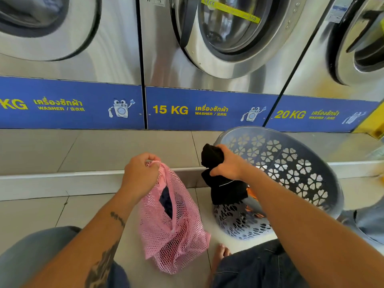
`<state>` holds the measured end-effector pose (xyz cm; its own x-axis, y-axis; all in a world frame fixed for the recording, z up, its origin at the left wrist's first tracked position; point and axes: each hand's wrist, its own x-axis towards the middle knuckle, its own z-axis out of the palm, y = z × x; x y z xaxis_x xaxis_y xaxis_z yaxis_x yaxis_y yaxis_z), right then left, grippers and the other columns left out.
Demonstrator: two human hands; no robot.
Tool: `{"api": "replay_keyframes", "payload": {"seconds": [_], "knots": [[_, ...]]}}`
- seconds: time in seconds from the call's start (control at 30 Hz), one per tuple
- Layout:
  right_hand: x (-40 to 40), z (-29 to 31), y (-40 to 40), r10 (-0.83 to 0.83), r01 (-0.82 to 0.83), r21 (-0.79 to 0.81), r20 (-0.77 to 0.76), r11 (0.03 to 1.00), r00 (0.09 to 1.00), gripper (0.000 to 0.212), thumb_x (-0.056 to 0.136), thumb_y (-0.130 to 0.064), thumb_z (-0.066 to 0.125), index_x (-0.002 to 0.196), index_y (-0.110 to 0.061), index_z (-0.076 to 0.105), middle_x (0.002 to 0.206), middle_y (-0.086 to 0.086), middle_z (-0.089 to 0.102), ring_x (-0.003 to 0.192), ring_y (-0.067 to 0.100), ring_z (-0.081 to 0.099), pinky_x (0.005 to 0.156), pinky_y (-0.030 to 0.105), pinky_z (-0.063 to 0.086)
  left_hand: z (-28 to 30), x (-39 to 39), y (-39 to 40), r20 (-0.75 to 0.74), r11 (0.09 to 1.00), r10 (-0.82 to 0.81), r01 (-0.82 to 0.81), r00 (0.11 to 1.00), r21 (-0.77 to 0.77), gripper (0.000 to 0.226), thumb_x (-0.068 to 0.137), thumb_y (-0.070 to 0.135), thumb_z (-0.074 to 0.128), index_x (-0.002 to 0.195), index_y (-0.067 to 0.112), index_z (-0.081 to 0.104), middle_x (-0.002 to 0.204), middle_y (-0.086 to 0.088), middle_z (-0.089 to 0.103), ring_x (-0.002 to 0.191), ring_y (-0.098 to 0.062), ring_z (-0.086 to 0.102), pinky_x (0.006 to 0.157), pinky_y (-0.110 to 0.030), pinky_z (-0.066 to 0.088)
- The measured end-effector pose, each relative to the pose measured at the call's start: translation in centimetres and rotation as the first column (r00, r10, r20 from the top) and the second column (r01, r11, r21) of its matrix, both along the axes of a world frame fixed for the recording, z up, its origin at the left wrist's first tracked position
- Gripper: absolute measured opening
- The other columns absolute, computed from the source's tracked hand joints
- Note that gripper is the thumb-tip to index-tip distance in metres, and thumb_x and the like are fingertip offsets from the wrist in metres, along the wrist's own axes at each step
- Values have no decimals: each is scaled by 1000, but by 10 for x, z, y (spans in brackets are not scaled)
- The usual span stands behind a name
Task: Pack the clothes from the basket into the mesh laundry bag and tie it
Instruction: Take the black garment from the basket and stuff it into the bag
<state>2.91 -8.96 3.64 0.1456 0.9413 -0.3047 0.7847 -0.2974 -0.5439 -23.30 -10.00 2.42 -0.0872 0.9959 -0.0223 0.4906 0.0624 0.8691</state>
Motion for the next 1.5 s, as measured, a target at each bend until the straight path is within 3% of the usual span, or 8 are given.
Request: {"api": "replay_keyframes", "payload": {"seconds": [0.13,0.23,0.43,0.6,0.8,1.0,1.27,1.5], "knots": [[-20,-3,-12,61,-100,74,412,992,909,70,73,-35,66,133,-26,33,119,14,53,104,42,59,77,43,49,-1,-4,0,-3,1000,3,-3,1000,6,17,93,16,55,88,29,65,88,9,66,76,-11,64,67,-31,54],[-30,1,-24,39,-112,110,518,988,854,62,78,-34,66,131,-25,36,120,14,49,104,42,59,74,43,45,2,-8,-4,-10,1000,5,-5,1000,11,18,93,14,54,90,27,65,89,9,65,75,-7,61,59,-26,48],[-35,22,-39,-18,-105,187,558,977,829,52,79,-28,64,126,-24,43,114,12,54,99,40,61,68,40,43,7,-17,-10,24,999,28,-27,999,-32,17,94,15,52,94,25,65,90,8,64,73,-12,63,57,-27,49],[-56,65,-51,-85,-208,388,616,898,783,46,81,-29,66,120,-22,44,109,14,56,94,42,62,65,39,41,7,-20,-12,97,995,70,-63,993,-73,16,93,14,55,94,22,69,88,6,66,69,-10,60,52,-23,41],[-108,99,-74,-68,-240,681,393,691,917,43,78,-30,65,116,-26,46,106,9,53,89,40,60,64,41,48,13,-29,-10,353,985,164,-131,921,-115,15,89,10,59,86,21,69,86,2,68,74,-15,63,61,-25,46],[-159,-11,-95,115,-234,518,252,823,961,50,80,-32,65,124,-32,41,110,-1,45,100,29,54,60,35,41,13,-47,-4,417,970,227,-165,880,-179,9,84,15,66,84,22,72,95,-3,73,92,-25,67,90,-43,56],[-182,-69,-71,195,-279,343,259,897,946,61,83,-27,62,140,-31,42,117,3,42,105,26,47,65,36,48,8,-51,-12,386,986,131,-80,913,-144,11,90,16,64,89,25,71,96,-2,73,94,-24,70,85,-41,58],[-196,-92,-31,228,-275,178,246,945,942,79,90,-39,62,154,-28,17,135,12,42,120,33,47,81,44,49,9,-47,-9,348,983,171,-133,922,-129,11,89,19,64,90,27,72,99,0,74,97,-24,69,91,-48,56]]}}
